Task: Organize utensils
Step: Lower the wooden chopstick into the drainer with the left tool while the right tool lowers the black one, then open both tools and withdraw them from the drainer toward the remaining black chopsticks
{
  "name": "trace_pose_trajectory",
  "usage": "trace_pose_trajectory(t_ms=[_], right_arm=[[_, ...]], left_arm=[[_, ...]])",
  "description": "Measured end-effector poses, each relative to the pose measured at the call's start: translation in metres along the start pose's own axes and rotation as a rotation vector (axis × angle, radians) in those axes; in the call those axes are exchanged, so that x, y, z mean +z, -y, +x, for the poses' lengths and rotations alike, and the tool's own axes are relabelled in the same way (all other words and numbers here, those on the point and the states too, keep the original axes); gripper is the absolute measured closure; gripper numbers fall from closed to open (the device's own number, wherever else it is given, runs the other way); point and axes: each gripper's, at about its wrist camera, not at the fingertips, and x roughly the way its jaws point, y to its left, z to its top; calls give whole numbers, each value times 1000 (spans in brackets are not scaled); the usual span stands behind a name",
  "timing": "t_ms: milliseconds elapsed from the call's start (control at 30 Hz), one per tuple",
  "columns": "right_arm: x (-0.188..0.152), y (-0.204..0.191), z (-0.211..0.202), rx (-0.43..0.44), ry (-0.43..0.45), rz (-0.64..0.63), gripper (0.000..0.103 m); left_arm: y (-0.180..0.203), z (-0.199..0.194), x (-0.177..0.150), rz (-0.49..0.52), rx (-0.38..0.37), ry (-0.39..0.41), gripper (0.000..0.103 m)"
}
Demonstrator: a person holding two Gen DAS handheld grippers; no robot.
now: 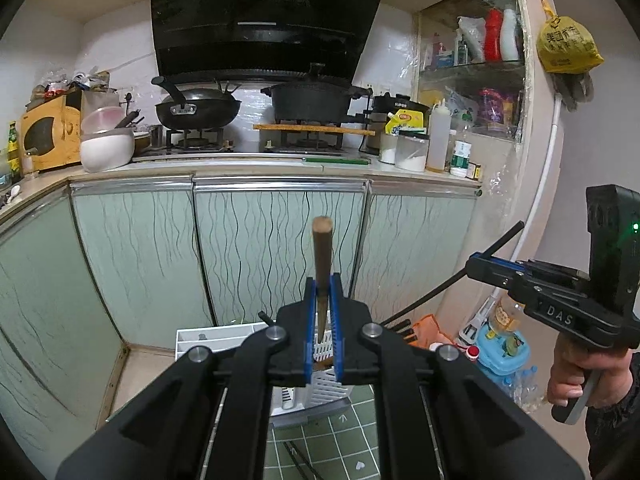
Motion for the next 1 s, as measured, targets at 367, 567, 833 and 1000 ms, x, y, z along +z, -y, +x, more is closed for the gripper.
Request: trace_pose_trajectory(t_ms=[367,567,833,1000], right_arm=[[-14,19,54,14,-65,33,97],[-24,24,76,24,-93,49,97],[-32,26,100,3,-132,31,24],[-35,31,85,-33,-101,32,8]], left_arm=[[-12,58,-22,-29,-17,-78,95],[-17,75,-34,-39,-22,-104,95],[-15,83,-38,14,32,-111,16],[-16,61,-37,42,90,-38,7]])
